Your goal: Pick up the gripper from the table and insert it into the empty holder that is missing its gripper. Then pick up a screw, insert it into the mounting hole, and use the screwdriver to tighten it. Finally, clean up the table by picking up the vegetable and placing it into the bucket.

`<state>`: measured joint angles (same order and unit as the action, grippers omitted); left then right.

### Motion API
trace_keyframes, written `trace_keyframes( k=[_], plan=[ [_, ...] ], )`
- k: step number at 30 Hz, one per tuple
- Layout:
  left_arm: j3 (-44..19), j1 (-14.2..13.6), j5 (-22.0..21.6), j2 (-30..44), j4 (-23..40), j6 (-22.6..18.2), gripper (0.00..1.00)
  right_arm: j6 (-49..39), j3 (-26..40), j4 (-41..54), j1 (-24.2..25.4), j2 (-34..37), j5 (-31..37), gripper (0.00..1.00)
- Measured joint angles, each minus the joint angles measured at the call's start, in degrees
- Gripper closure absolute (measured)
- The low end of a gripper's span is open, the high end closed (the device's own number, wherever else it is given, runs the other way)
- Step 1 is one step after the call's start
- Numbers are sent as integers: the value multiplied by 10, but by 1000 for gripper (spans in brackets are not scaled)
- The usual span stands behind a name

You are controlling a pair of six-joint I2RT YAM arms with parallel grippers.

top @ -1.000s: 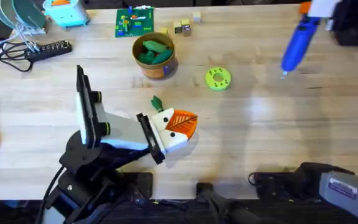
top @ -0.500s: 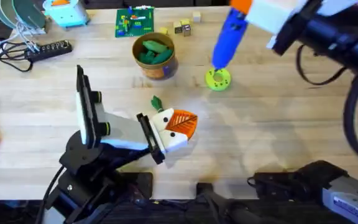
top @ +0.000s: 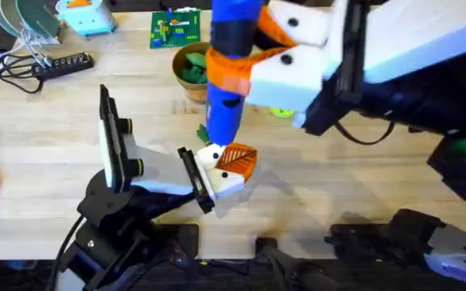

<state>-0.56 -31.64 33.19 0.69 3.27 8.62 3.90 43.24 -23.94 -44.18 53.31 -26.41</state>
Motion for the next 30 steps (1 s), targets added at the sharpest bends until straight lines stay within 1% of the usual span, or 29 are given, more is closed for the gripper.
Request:
trace_keyframes(
  k=[4,11,16,30],
  plan=[
    [0,0,0,0,0,0,986,0,0,-1,-18,14,0,978],
    [0,0,0,0,0,0,986,5,0,-36,-19,49,0,978],
    [0,0,0,0,0,0,986,20,0,-38,-19,51,0,978],
    [0,0,0,0,0,0,986,24,0,-43,-19,51,0,978]
  ],
)
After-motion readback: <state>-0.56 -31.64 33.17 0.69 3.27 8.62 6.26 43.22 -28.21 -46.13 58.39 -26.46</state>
